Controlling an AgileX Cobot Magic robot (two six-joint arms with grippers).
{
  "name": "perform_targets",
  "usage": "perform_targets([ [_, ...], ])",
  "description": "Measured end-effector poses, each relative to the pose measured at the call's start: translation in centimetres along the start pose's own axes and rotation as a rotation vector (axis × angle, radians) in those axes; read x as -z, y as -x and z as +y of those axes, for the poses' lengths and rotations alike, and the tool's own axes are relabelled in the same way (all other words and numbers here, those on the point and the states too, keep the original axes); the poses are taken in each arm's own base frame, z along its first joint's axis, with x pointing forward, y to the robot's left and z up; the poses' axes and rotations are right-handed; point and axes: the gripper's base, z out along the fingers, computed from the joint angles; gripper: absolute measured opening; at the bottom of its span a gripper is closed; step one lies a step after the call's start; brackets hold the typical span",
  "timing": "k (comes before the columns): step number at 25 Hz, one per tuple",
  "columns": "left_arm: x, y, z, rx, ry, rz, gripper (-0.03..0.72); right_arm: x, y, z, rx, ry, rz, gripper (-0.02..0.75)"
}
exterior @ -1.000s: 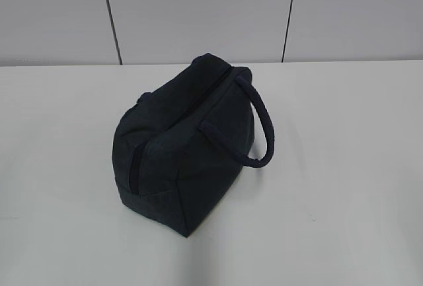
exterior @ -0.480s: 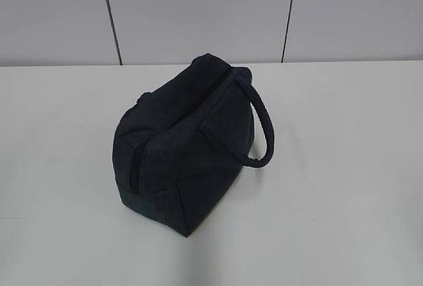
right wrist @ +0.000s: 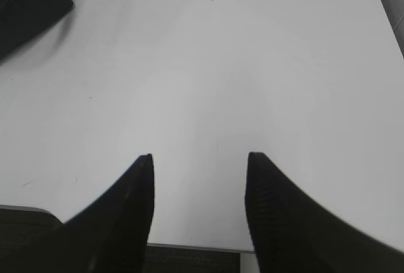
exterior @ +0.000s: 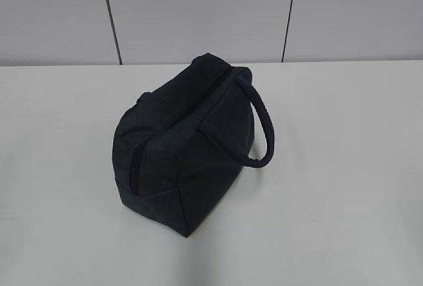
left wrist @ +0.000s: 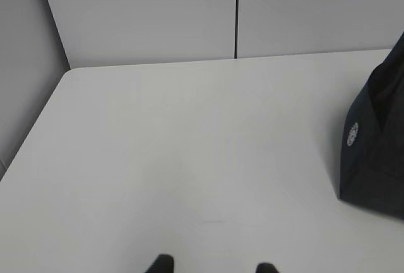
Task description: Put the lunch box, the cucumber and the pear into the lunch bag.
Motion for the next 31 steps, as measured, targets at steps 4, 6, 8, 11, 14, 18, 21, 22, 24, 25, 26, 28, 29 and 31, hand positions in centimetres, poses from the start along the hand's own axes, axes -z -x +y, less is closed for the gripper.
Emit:
perform_targets([
  [4, 0.0, 0.0, 0.0, 0.0, 0.0, 0.0, 0.241, 0.0, 0.0, 0.0, 0.0, 0.0, 0.0, 0.371],
  [6, 0.0, 0.0, 0.0, 0.0, 0.0, 0.0, 0.241, 0.0, 0.0, 0.0, 0.0, 0.0, 0.0, 0.371],
  [8, 0.0, 0.0, 0.0, 0.0, 0.0, 0.0, 0.241, 0.0, 0.0, 0.0, 0.0, 0.0, 0.0, 0.371],
  [11, 0.0, 0.0, 0.0, 0.0, 0.0, 0.0, 0.241, 0.0, 0.0, 0.0, 0.0, 0.0, 0.0, 0.371],
  [14, 0.0, 0.0, 0.0, 0.0, 0.0, 0.0, 0.241, 0.0, 0.0, 0.0, 0.0, 0.0, 0.0, 0.371],
  [18, 0.0, 0.0, 0.0, 0.0, 0.0, 0.0, 0.241, 0.0, 0.0, 0.0, 0.0, 0.0, 0.0, 0.371],
  [21, 0.0, 0.0, 0.0, 0.0, 0.0, 0.0, 0.241, 0.0, 0.0, 0.0, 0.0, 0.0, 0.0, 0.371],
  [22, 0.0, 0.0, 0.0, 0.0, 0.0, 0.0, 0.241, 0.0, 0.0, 0.0, 0.0, 0.0, 0.0, 0.371],
  [24, 0.0, 0.0, 0.0, 0.0, 0.0, 0.0, 0.241, 0.0, 0.0, 0.0, 0.0, 0.0, 0.0, 0.371],
  [25, 0.0, 0.0, 0.0, 0.0, 0.0, 0.0, 0.241, 0.0, 0.0, 0.0, 0.0, 0.0, 0.0, 0.371],
  [26, 0.0, 0.0, 0.0, 0.0, 0.0, 0.0, 0.241, 0.0, 0.0, 0.0, 0.0, 0.0, 0.0, 0.371],
  [28, 0.0, 0.0, 0.0, 0.0, 0.0, 0.0, 0.241, 0.0, 0.0, 0.0, 0.0, 0.0, 0.0, 0.371],
  [29, 0.0, 0.0, 0.0, 0.0, 0.0, 0.0, 0.241, 0.0, 0.02, 0.0, 0.0, 0.0, -0.002, 0.371],
  [31, 0.0, 0.0, 0.0, 0.0, 0.0, 0.0, 0.241, 0.0, 0.02, 0.0, 0.0, 0.0, -0.002, 0.371],
])
